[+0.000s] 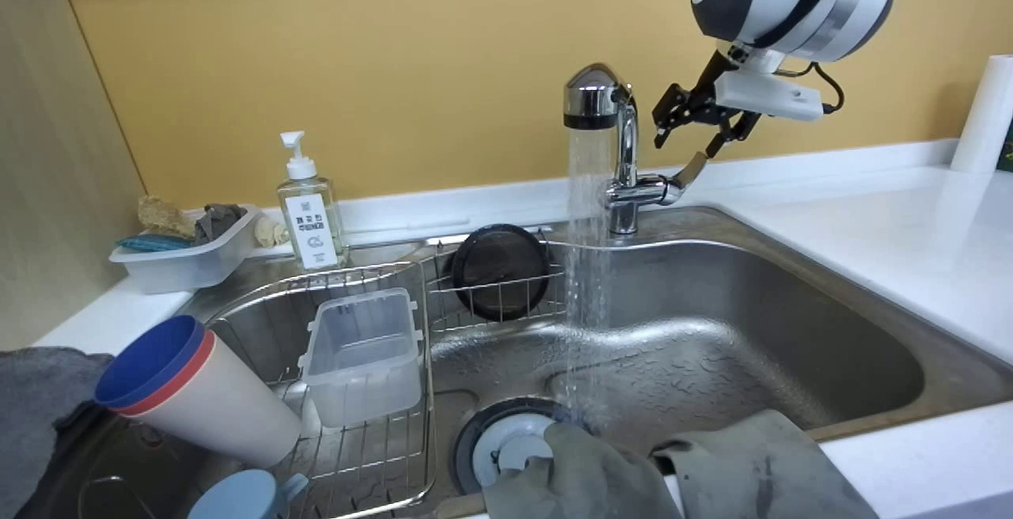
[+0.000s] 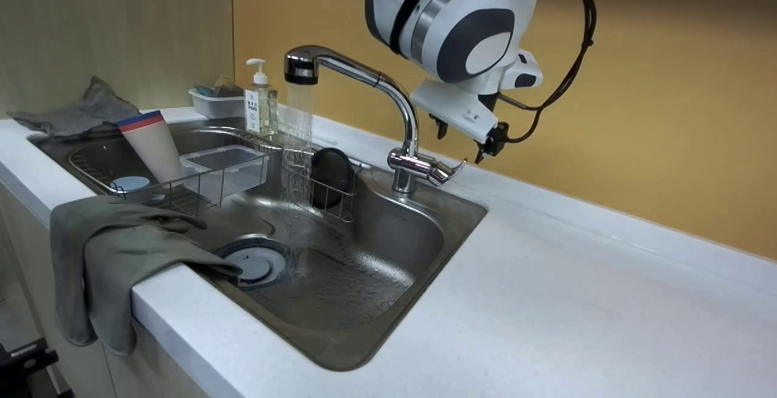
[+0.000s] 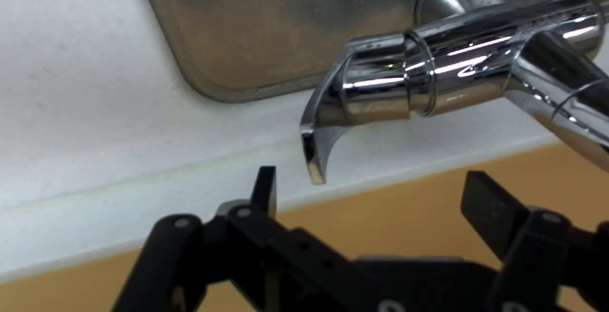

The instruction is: Close the tap

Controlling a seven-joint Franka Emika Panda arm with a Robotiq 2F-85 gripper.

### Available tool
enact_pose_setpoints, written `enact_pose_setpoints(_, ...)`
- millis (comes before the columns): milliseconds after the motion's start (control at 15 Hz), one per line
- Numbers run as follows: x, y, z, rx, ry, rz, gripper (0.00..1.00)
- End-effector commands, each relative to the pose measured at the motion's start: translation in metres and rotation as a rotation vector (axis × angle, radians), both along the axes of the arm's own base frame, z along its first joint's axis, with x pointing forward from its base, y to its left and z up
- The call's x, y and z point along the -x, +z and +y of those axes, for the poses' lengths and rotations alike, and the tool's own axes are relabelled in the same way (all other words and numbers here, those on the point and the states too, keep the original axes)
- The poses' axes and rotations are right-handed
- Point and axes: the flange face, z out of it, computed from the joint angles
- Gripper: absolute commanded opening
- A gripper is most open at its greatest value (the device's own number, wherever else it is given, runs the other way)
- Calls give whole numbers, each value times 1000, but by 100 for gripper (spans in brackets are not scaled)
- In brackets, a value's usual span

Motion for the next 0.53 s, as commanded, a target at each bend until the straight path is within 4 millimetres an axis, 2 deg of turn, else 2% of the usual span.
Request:
enact_pose_setpoints(0,-5,9,9,-57,65,44,100)
enact_pose_setpoints(467,-2,12,11,-98,137,130,100)
